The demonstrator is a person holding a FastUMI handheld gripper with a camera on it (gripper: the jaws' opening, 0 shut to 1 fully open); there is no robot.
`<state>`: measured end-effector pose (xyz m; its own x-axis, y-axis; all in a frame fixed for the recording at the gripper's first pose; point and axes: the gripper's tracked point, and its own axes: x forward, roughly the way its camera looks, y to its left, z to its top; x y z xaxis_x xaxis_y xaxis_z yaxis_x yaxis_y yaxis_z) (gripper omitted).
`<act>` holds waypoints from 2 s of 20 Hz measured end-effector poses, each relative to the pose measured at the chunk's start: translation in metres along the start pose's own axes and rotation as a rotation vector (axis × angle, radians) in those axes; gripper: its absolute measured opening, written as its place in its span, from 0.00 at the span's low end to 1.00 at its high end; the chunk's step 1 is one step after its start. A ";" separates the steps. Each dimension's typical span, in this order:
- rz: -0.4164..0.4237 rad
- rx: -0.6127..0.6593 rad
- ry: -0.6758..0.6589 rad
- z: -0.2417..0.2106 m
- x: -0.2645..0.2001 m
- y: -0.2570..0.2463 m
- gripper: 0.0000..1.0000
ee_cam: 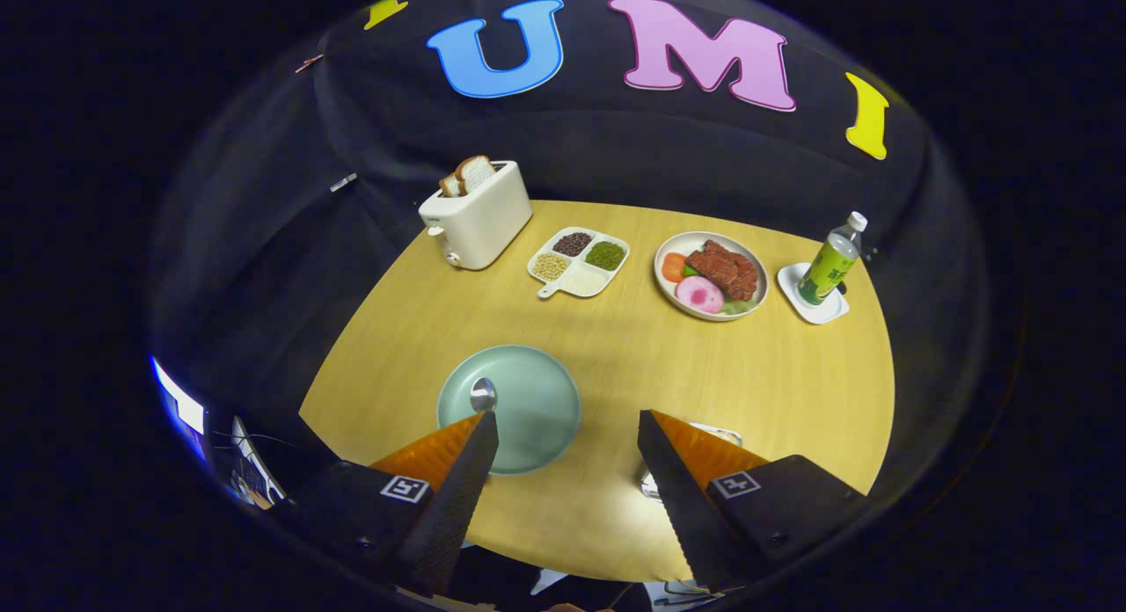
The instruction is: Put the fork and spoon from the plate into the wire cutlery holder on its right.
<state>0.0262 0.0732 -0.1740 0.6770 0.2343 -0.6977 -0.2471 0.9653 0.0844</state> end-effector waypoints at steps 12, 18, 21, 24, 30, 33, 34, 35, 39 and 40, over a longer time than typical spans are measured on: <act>-0.038 -0.177 0.235 -0.080 0.102 0.066 0.95; -0.069 -0.197 0.336 -0.112 0.133 0.071 0.91; -0.076 -0.198 0.359 -0.118 0.138 0.071 0.87; -0.071 -0.185 0.395 -0.129 0.143 0.073 0.87; -0.057 -0.174 0.434 -0.134 0.148 0.076 0.68; -0.043 -0.167 0.463 -0.141 0.152 0.078 0.60; -0.037 -0.176 0.477 -0.143 0.153 0.078 0.54; -0.033 -0.188 0.485 -0.146 0.155 0.079 0.45; -0.032 -0.164 0.484 -0.147 0.159 0.077 0.16; -0.010 -0.150 0.489 -0.146 0.161 0.081 0.17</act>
<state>0.0139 0.1722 -0.3838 0.2852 0.1096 -0.9522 -0.3632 0.9317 -0.0015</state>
